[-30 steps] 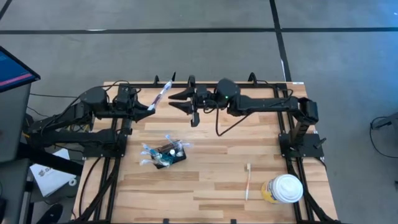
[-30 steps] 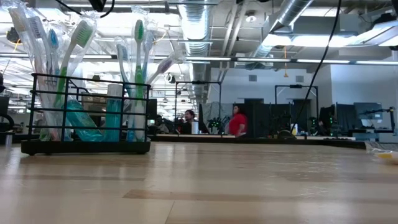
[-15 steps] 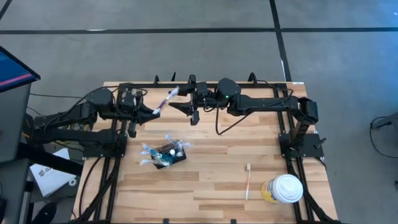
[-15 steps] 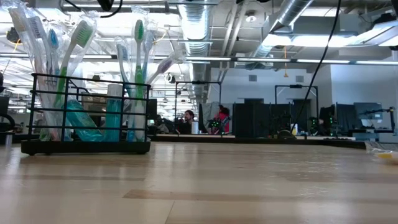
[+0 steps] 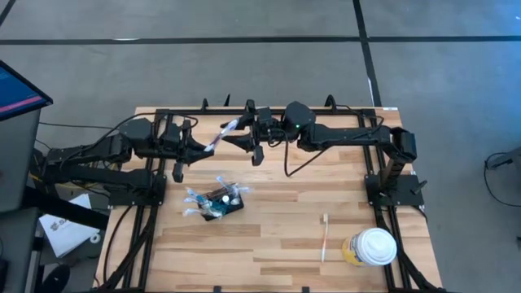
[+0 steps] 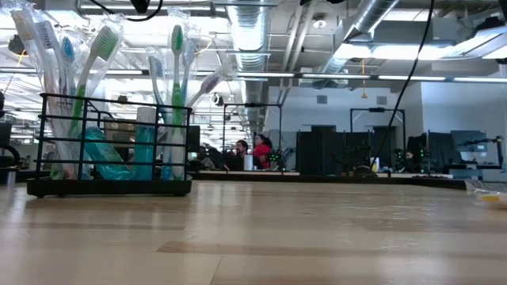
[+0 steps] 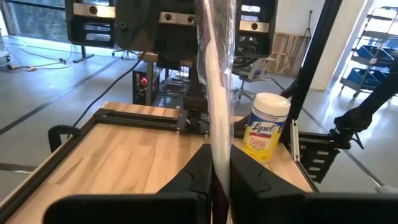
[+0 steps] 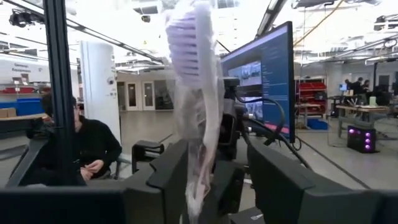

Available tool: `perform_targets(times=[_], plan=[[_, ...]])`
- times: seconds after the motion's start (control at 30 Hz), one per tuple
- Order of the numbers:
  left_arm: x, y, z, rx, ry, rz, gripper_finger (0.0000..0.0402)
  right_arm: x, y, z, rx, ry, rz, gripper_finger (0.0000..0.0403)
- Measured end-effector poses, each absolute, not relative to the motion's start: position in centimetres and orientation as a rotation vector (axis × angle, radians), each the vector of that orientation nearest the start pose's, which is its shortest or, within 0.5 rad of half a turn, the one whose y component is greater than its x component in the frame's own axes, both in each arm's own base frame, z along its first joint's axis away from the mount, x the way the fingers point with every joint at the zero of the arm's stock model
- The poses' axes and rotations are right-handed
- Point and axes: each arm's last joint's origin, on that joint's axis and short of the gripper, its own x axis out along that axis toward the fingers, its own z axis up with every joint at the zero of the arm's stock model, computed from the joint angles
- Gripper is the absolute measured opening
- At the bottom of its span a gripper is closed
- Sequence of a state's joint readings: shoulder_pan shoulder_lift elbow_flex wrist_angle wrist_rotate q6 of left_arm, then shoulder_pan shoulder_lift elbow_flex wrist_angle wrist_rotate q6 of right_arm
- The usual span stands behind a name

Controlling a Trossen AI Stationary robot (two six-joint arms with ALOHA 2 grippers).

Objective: Pick & Place toothbrushing station
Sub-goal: Put the purple toothbrush into the top right section of the mesh organizer

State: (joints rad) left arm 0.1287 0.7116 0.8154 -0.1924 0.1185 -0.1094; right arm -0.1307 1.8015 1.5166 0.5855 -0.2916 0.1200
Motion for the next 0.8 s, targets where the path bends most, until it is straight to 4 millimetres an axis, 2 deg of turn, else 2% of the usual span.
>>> perform_targets(times=[0.47,0.67,0.8], plan=[[15.38,1.68,35.1,-0.122,0.1,0.027,0.0015,41.89,-4.53,38.26,0.047,-0.335,0.24,0.0087],[15.38,1.66,35.09,-0.122,0.101,0.022,0.0017,41.88,-4.55,38.24,0.057,-0.331,0.254,0.0012],[15.38,1.67,35.09,-0.122,0.101,0.026,0.0033,41.89,-4.56,38.19,0.065,-0.324,0.256,0.0013]])
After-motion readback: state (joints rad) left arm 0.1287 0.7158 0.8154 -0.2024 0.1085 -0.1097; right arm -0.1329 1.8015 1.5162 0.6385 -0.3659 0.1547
